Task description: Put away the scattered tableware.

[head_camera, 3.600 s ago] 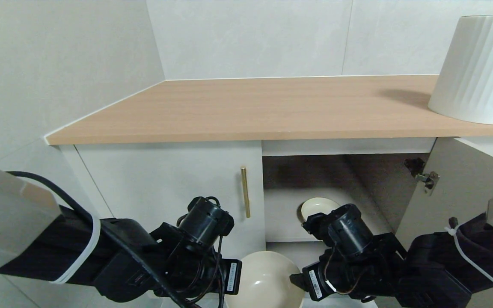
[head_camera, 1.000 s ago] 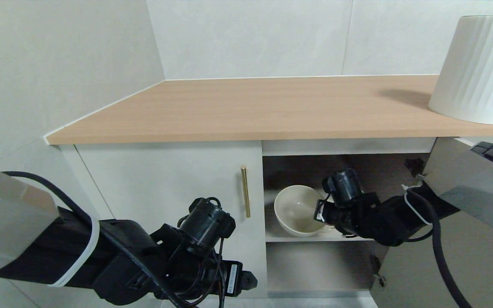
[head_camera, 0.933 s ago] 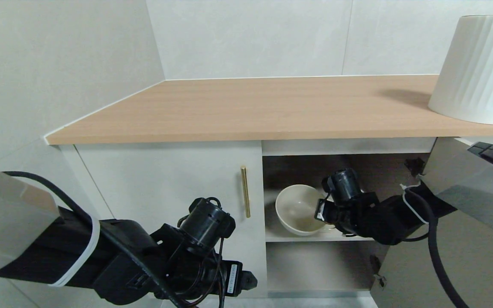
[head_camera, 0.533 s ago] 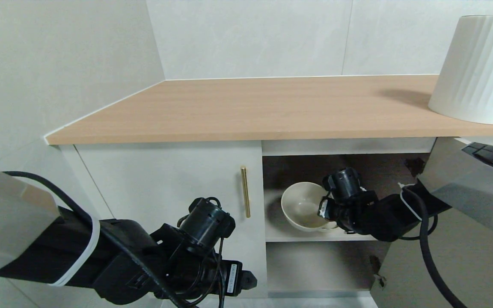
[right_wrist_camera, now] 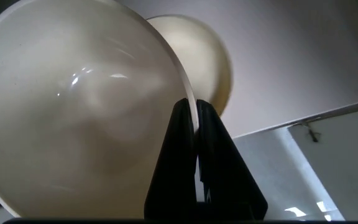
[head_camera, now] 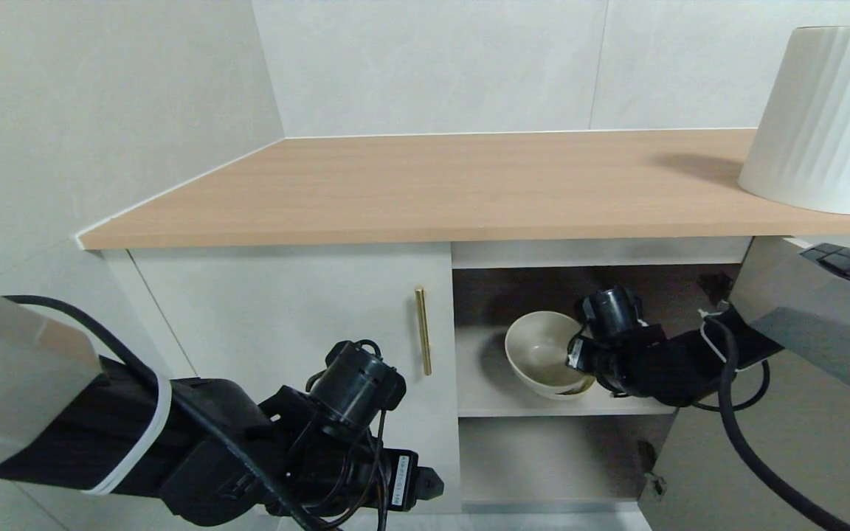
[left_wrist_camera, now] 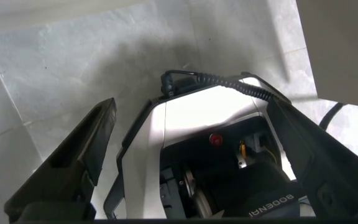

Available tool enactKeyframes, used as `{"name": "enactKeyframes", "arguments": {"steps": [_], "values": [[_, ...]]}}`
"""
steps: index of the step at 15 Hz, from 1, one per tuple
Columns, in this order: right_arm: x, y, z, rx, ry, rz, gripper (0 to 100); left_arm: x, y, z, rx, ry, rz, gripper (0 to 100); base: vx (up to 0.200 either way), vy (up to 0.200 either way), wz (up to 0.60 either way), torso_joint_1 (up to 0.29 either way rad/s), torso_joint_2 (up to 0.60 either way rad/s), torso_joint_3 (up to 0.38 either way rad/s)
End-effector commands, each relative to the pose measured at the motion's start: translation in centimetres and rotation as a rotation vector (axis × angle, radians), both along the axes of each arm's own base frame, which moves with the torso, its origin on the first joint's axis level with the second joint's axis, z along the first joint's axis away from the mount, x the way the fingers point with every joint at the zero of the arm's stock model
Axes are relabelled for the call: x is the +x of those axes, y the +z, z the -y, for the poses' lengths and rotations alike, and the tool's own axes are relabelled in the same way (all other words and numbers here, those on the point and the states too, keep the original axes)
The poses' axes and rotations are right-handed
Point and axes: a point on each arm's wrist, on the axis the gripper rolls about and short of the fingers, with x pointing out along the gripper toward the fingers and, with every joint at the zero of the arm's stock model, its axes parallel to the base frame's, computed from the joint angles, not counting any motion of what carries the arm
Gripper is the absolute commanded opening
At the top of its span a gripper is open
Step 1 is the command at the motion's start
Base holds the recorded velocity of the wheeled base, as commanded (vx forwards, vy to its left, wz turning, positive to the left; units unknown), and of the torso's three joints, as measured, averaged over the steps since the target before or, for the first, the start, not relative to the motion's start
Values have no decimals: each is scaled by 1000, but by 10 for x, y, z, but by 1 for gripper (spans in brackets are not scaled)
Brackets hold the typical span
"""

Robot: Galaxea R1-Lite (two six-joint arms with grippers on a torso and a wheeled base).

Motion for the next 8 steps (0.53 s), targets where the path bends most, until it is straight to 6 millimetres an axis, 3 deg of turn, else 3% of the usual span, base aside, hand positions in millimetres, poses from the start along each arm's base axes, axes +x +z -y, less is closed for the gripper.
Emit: {"name": "enactKeyframes", "arguments": {"steps": [1,8], "values": [[6,-9,9,-7,-26,-15,0,0,1,0,-2,0,2,100,0,0,0,0,0,0],[15,-18,18,-9,-51,-27,0,-1,1,1,-3,-4,3,100,0,0,0,0,0,0]]}}
